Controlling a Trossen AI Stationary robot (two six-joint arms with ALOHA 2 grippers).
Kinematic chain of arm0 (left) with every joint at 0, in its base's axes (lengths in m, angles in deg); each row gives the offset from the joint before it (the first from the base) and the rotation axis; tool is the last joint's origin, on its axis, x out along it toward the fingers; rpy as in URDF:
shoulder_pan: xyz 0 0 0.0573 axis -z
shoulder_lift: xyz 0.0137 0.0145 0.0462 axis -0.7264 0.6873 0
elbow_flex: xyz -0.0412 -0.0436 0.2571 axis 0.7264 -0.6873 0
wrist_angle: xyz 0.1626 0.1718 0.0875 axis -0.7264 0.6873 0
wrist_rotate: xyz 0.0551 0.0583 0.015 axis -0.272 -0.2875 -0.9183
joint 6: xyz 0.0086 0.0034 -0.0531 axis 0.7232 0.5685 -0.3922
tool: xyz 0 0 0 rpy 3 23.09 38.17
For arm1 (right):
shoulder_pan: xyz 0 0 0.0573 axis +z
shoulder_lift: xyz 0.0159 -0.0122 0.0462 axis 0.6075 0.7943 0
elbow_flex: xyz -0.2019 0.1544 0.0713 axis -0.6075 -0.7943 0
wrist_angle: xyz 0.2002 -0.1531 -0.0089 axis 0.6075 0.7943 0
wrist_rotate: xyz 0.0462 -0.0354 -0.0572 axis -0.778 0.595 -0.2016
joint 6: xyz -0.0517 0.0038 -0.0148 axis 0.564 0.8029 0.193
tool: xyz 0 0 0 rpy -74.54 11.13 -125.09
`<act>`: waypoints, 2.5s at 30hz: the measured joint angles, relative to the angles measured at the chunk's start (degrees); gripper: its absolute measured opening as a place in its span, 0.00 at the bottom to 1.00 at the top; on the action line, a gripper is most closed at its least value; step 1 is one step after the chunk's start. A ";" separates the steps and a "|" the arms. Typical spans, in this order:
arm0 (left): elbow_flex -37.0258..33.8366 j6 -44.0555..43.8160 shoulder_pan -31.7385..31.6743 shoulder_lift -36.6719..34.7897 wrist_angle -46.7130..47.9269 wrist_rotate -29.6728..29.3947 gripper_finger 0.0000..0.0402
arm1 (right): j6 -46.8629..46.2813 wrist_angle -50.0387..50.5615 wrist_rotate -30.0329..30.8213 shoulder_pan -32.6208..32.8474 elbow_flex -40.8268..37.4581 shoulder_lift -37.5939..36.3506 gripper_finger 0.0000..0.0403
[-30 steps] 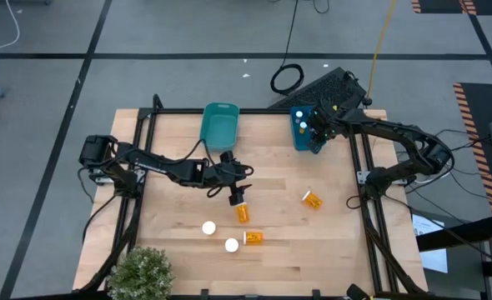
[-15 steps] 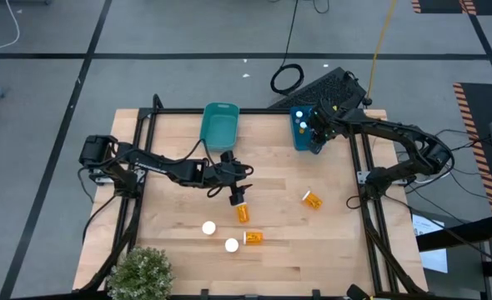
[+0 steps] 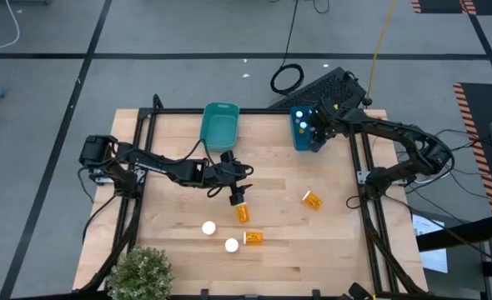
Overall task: Pick and place medicine bottles into bin by pill shape (circle, oval)
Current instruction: Put the big orange pill bottle into the green bin
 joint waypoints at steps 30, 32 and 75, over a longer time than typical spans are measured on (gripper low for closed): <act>9.89 -5.60 10.72 -1.16 18.14 -5.01 0.72 | -23.61 -4.43 6.58 46.42 -4.27 -24.64 0.44; 10.30 -7.44 12.11 -1.40 18.23 -6.54 0.72 | -24.74 -7.92 8.84 50.08 -5.08 -23.83 0.44; 8.66 46.40 11.64 6.39 23.73 5.86 0.72 | -22.08 -43.56 15.10 61.37 -12.10 -5.16 0.44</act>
